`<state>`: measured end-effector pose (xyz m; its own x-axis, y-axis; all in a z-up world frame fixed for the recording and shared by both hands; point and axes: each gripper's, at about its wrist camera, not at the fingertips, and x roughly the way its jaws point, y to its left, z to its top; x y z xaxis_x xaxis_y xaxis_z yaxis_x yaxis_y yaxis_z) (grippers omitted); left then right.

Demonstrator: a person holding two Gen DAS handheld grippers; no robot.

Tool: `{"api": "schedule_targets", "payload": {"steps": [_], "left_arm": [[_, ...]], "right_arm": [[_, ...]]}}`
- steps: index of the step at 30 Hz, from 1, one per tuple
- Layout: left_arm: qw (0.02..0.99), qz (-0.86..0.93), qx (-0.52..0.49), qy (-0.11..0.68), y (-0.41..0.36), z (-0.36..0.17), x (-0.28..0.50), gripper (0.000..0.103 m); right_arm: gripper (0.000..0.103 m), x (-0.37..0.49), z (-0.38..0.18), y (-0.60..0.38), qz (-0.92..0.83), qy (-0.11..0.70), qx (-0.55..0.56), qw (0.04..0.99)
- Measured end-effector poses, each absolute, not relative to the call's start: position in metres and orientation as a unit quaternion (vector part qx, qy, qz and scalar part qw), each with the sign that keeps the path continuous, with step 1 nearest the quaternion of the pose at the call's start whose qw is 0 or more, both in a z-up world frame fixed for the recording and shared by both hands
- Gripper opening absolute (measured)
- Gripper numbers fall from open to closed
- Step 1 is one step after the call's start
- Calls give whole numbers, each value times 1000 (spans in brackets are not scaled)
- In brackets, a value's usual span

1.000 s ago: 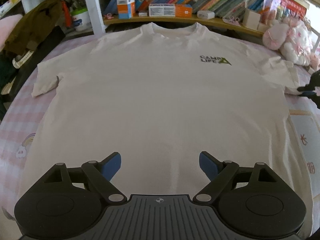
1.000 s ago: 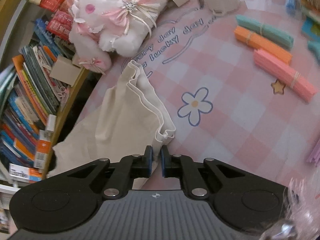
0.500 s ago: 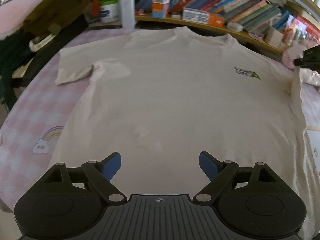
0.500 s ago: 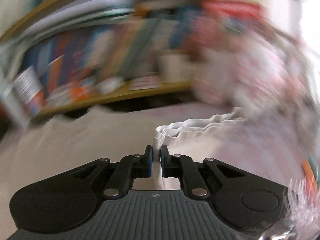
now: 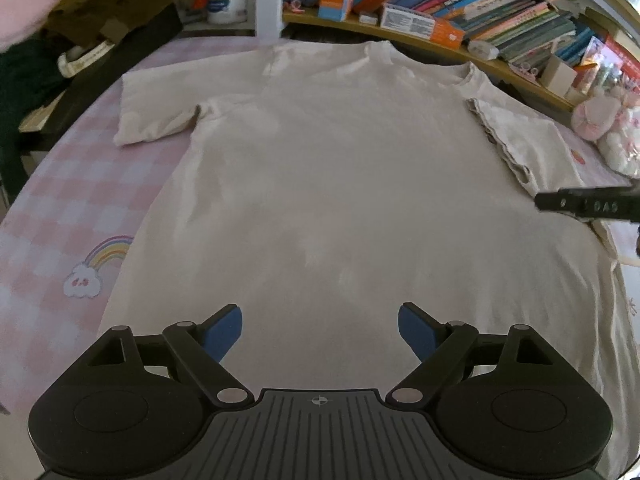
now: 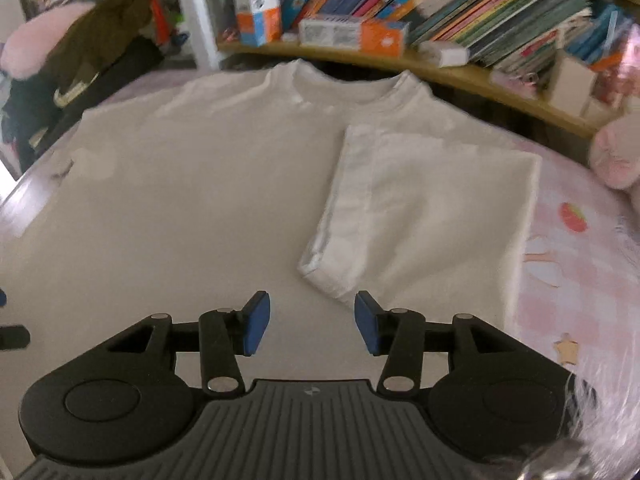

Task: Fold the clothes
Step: 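Open the right gripper and withdraw it above the shirt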

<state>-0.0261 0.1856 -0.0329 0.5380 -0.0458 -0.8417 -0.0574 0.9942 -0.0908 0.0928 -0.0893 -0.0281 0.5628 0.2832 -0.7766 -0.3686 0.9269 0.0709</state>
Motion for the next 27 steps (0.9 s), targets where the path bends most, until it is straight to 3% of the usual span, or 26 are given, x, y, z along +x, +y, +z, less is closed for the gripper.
{"api": "schedule_targets", "payload": {"steps": [6, 15, 27], "left_arm": [[877, -9, -51, 478, 179, -34, -23, 88], [884, 1, -52, 464, 186, -28, -25, 88], [882, -1, -90, 462, 224, -37, -26, 88]], "right_arm": [[48, 86, -15, -91, 167, 389, -49, 905], [48, 87, -37, -81, 161, 426, -42, 889], [59, -29, -31, -109, 52, 450, -7, 891]]}}
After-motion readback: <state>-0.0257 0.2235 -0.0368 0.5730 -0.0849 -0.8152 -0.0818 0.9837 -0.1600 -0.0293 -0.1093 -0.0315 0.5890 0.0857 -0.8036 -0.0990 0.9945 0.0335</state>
